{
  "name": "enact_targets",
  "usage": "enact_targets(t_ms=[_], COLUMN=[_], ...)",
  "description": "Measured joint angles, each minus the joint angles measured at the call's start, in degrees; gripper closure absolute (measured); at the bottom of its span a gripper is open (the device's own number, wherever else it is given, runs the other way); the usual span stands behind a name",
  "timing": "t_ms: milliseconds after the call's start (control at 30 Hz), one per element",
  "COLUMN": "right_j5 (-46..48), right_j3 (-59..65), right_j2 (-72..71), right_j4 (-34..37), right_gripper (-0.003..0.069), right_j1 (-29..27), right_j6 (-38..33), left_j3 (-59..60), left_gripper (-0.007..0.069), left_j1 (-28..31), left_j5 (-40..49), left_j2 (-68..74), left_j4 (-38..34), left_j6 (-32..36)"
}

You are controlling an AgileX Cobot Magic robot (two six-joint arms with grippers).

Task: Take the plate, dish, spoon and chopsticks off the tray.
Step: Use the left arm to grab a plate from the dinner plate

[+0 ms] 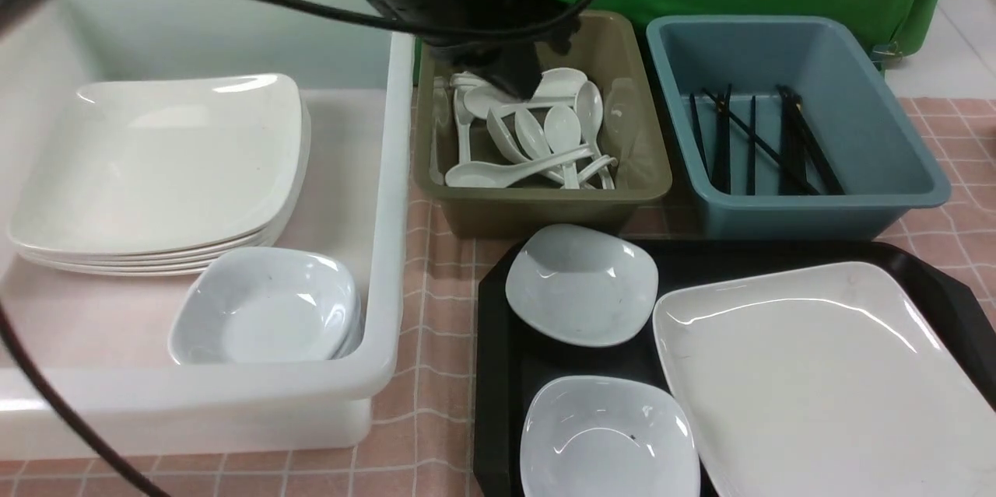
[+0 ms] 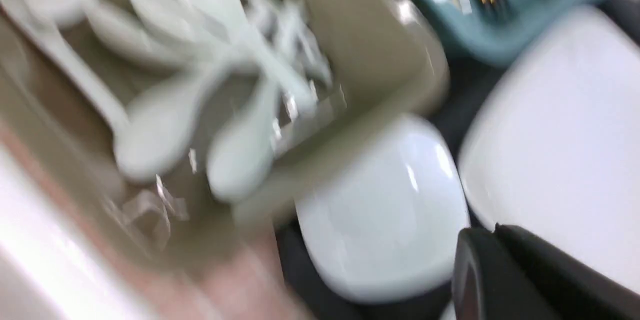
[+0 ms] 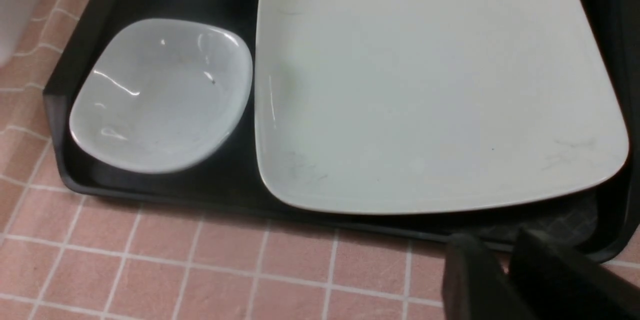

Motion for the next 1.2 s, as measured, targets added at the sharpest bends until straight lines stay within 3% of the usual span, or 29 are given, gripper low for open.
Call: enact_targets(t_ms=[200, 367, 567, 700, 1000, 1200], right_j5=[0.4, 0.5, 0.2, 0.2, 1.0, 1.3], right_j3=[0.0, 0.0, 0.0, 0.0, 0.0, 0.0], right_j2=[0.0, 0.0, 0.0, 0.0, 0.0, 0.0], right_j4=[0.0, 0.0, 0.0, 0.0, 0.0, 0.0], right_gripper=[0.0629, 0.0629, 0.0629, 0.0629, 0.0629, 0.0626], right_j1=[0.0, 0.0, 0.0, 0.0, 0.0, 0.0], right_j6=[-1.2, -1.8, -1.9, -1.9, -1.9, -1.9], left_j3=[12.3, 23.1, 27.1, 26.7, 22.2, 18.8], left_gripper=[0.0624, 0.0624, 0.0613, 0.0573, 0.0323, 0.0277], left_j1=[-1.0, -5.8, -15.1, -18.6, -19.4, -19.4], left_j5=[1.7, 1.6, -6.3, -9.0, -11.4, -10.9], left_j2=[-8.5, -13.1, -11.2, -8.1, 3.1, 7.2], left_j4=[-8.9, -11.6, -12.2, -8.8, 7.5, 9.9], left_j6=[1.9, 2.8, 1.9, 0.8, -0.2, 4.0])
